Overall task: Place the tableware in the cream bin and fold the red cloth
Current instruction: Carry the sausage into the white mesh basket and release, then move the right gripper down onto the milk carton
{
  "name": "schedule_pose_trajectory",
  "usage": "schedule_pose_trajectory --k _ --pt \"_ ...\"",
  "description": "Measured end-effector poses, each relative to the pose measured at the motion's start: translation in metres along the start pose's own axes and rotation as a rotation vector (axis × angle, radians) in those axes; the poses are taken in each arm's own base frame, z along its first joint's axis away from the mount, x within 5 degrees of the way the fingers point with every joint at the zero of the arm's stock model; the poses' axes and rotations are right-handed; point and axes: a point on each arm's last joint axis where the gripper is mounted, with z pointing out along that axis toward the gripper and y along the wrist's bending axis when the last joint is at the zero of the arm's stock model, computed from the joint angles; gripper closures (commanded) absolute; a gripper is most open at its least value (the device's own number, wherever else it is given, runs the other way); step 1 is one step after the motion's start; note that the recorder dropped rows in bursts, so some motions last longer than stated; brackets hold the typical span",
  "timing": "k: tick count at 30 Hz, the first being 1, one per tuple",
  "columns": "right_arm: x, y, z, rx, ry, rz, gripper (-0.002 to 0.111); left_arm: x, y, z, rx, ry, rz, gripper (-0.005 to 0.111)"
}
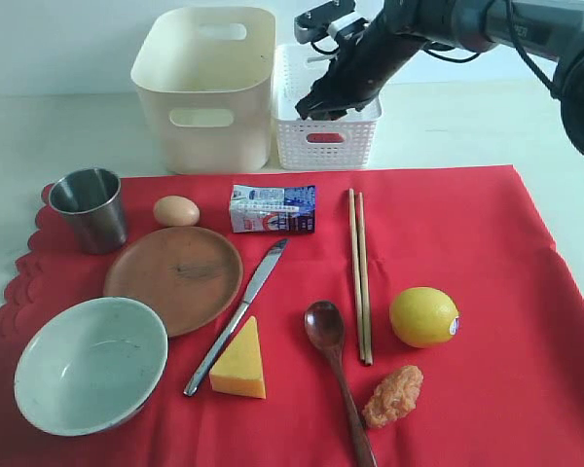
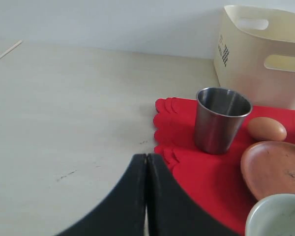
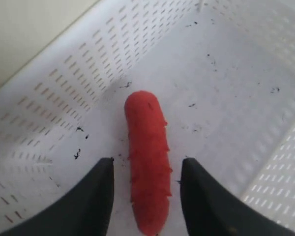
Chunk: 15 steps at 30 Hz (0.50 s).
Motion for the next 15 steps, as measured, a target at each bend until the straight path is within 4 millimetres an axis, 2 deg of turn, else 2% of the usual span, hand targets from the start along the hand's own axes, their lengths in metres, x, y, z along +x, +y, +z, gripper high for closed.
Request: schedule_pose_trajectory --k 3,6,15 --pt "0.0 -0.001 -0.002 0.01 0.014 0.001 0.064 0.0 0.0 0.0 0.0 0.0 0.0 0.107" --pt "-0.004 -0.002 -0.015 0.03 0.02 0.009 0.064 0.0 0.0 0.0 0.0 0.0 0.0 0.107" --pt "-0.022 0.003 -0.073 0.04 0.03 -0.001 0.065 0.0 0.0 0.0 0.0 0.0 0.0 0.107"
